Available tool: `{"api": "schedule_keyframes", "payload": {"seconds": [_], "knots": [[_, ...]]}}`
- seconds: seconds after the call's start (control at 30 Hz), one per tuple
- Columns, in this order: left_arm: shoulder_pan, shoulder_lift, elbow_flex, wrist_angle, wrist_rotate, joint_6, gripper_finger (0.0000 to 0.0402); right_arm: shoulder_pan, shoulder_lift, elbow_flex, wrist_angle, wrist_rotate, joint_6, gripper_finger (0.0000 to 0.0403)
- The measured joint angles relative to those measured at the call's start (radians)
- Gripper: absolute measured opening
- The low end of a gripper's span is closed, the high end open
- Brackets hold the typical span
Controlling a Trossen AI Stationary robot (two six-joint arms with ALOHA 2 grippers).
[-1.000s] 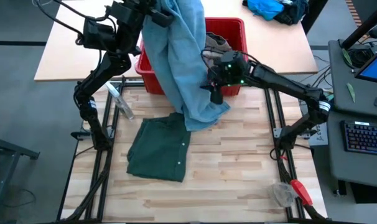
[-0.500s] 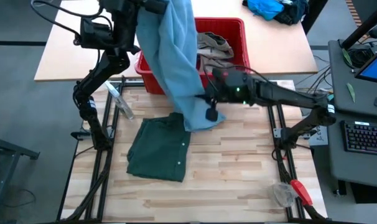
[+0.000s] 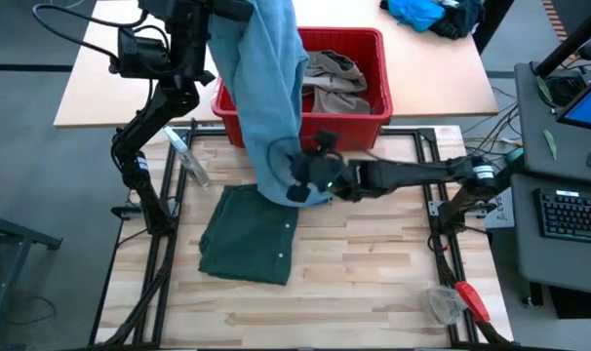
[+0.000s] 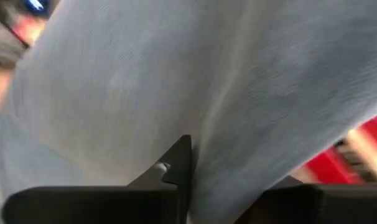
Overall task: Fold Laundry from Bin
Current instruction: Fold the blue jeans
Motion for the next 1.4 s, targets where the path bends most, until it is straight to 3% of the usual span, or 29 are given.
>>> {"api": "schedule_keyframes", "payload": {"seconds": [0.17, 0.33, 0.43, 0.5, 0.53, 0.6, 0.7, 0.77, 0.9, 1.07, 1.23, 1.4], "knots": [[0.0, -0.005, 0.0, 0.001, -0.002, 0.089, 0.0022, 0.044, 0.026, 0.0, -0.008, 0.272, -0.13, 0.0056], [0.0, -0.009, 0.0, 0.007, -0.005, 0.215, 0.0022, 0.069, 0.012, -0.001, 0.068, 0.776, -0.387, 0.0014], [0.002, -0.007, 0.0, 0.005, -0.006, 0.256, 0.0022, 0.063, -0.039, 0.0, 0.115, 0.826, -0.431, 0.0011], [0.002, -0.003, 0.0, 0.004, -0.007, 0.257, 0.0022, 0.064, -0.068, 0.001, 0.114, 0.738, -0.369, 0.0011], [0.002, -0.002, 0.0, 0.002, -0.007, 0.255, 0.0022, 0.072, -0.082, 0.002, 0.104, 0.637, -0.305, 0.0011], [0.002, 0.001, 0.0, 0.0, -0.007, 0.251, 0.0022, 0.087, -0.099, 0.002, 0.043, 0.31, -0.143, 0.0011], [0.002, 0.002, 0.0, 0.0, -0.007, 0.237, 0.0022, 0.085, -0.108, -0.002, -0.021, -0.289, 0.009, 0.0016], [0.001, 0.001, 0.0, -0.002, -0.006, 0.198, 0.0022, 0.081, -0.097, -0.002, -0.01, -0.475, 0.091, 0.0029], [0.002, -0.003, 0.0, 0.002, -0.006, 0.054, 0.0022, 0.079, -0.08, -0.001, -0.044, -0.414, 0.114, 0.0078], [0.002, -0.013, 0.0, 0.031, 0.019, -0.179, 0.0022, 0.08, -0.075, 0.0, -0.11, -0.41, 0.108, 0.0158], [0.002, -0.025, 0.0, 0.069, 0.136, -0.332, 0.0022, 0.085, -0.112, 0.033, -0.205, -0.411, 0.107, 0.0224], [0.002, -0.05, 0.0, 0.072, 0.253, -0.516, 0.0022, 0.085, -0.18, 0.053, -0.259, -0.409, 0.123, 0.0265]]}}
